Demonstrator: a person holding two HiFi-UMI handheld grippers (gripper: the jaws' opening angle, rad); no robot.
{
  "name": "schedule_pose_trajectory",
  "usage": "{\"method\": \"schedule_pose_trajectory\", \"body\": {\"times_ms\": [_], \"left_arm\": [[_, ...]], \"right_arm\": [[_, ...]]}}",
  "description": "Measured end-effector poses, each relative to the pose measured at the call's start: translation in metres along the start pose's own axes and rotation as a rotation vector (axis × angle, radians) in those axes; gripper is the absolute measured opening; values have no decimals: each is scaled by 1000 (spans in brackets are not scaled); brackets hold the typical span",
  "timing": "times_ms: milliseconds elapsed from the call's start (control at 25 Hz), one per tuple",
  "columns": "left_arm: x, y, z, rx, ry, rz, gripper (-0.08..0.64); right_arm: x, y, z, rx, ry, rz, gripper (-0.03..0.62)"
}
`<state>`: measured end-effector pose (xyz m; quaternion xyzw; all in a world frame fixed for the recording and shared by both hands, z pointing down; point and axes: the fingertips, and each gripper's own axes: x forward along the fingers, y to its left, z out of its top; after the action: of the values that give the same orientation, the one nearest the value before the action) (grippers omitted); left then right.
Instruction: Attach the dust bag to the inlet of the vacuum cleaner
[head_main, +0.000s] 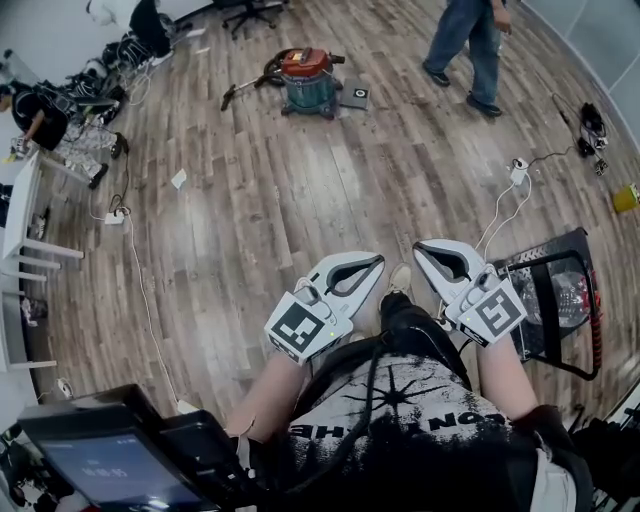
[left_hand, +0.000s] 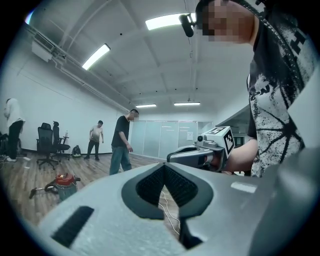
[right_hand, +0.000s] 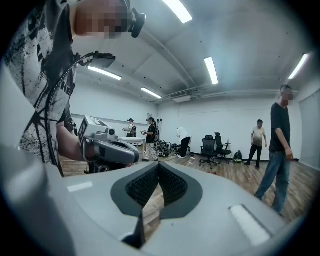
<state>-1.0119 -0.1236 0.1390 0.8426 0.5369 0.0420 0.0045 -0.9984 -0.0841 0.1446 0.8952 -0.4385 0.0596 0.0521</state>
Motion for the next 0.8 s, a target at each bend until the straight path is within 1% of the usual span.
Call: {"method": "schedule_pose_trajectory", "body": {"times_ms": [80, 200, 320, 400, 640, 800], "left_arm": [[12, 11, -2, -26, 14, 8, -2], [37, 32, 0, 9, 15, 7, -2], [64, 58, 2, -4, 34, 28, -2], [81, 78, 9, 7, 39, 36, -2], [138, 135, 28, 22, 64, 40, -2], [177, 160, 30, 50, 58, 26, -2]], "right_arm": [[4, -16, -2, 6, -2, 5, 8], [12, -47, -5, 15, -11, 12, 8], [23, -83, -8, 27, -25, 23, 8], [35, -107, -3, 29, -35, 35, 8], [62, -179, 8, 26, -64, 63, 8], [67, -223, 4, 23, -65, 68, 8]]}}
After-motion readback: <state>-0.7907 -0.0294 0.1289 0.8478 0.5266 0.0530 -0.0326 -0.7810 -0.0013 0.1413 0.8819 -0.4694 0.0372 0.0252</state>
